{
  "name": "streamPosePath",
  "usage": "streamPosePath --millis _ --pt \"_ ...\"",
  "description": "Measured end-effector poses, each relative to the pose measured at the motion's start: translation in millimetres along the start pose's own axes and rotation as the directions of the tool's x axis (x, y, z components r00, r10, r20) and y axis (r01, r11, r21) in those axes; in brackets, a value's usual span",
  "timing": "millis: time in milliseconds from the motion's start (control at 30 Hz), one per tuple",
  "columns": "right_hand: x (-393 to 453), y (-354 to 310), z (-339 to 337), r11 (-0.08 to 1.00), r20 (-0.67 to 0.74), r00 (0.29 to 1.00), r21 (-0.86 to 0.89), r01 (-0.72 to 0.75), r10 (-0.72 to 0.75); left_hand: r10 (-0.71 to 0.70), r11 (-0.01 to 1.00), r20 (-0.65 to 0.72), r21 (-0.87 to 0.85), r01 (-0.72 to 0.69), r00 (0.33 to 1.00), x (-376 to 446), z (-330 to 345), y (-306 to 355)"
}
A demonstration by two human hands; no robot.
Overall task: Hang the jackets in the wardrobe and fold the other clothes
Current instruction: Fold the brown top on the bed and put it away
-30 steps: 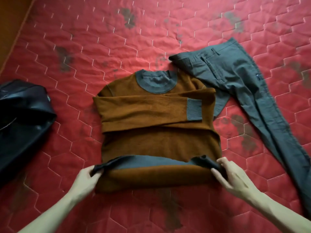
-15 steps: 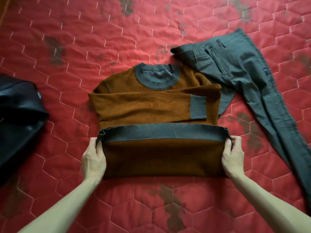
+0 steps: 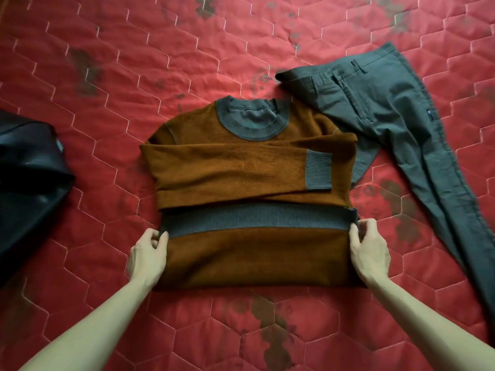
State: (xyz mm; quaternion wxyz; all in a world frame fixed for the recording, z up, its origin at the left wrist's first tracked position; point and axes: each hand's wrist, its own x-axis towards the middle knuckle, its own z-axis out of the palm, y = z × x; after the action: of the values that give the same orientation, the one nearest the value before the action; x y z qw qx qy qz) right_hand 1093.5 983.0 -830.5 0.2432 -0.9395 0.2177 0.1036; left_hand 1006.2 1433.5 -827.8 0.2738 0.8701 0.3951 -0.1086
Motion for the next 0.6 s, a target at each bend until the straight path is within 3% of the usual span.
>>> streamPosePath --millis 67,133,200,233,300,333,400,500,600 --pt "2.0 6.2 -4.7 0.975 -0.022 0.981 -0.122 0.187 -0.191 0.088 0.986 -0.031 0.147 -0.083 0.996 -4.6 -3.1 1.7" --pt "3.0 19.0 -10.9 0.856 -0.053 0.893 -0.314 0.410 -0.446 0.358 0.876 -0.069 0.368 -0.310 0.931 -7.8 -3.2 -3.9" --pt "1.0 30.5 -19.4 0.644 0.032 0.720 -0.422 0.638 -0.693 0.670 0.619 0.052 0.510 -0.597 0.740 -10.1 -2.4 -11.4" --pt "-0.5 37.3 -22.9 0.525 0.147 0.624 -0.413 0.744 -0.768 0.767 0.467 0.175 0.506 -0.725 0.617 -10.7 -0.4 -17.5" --pt "-4.8 50.1 -28.8 0.326 0.425 0.464 -0.358 0.875 -0.777 0.798 0.222 0.428 0.446 -0.867 0.425 -15.9 1.5 -29.2" --pt "-6.2 56.1 -30.3 0.272 0.523 0.427 -0.349 0.897 -0.738 0.762 0.148 0.523 0.432 -0.889 0.381 -18.6 0.7 -33.6" --pt "-8.3 63.5 -32.5 0.264 0.593 0.444 -0.368 0.891 -0.671 0.688 0.134 0.598 0.452 -0.882 0.411 -23.7 -0.4 -40.0" --pt "-13.2 62.0 -32.4 0.325 0.587 0.518 -0.407 0.853 -0.622 0.683 0.203 0.546 0.496 -0.844 0.485 -26.0 0.1 -42.8" --pt "-15.7 56.4 -28.0 0.332 0.575 0.531 -0.420 0.844 -0.622 0.630 0.191 0.561 0.558 -0.807 0.537 -31.1 9.2 -43.7"
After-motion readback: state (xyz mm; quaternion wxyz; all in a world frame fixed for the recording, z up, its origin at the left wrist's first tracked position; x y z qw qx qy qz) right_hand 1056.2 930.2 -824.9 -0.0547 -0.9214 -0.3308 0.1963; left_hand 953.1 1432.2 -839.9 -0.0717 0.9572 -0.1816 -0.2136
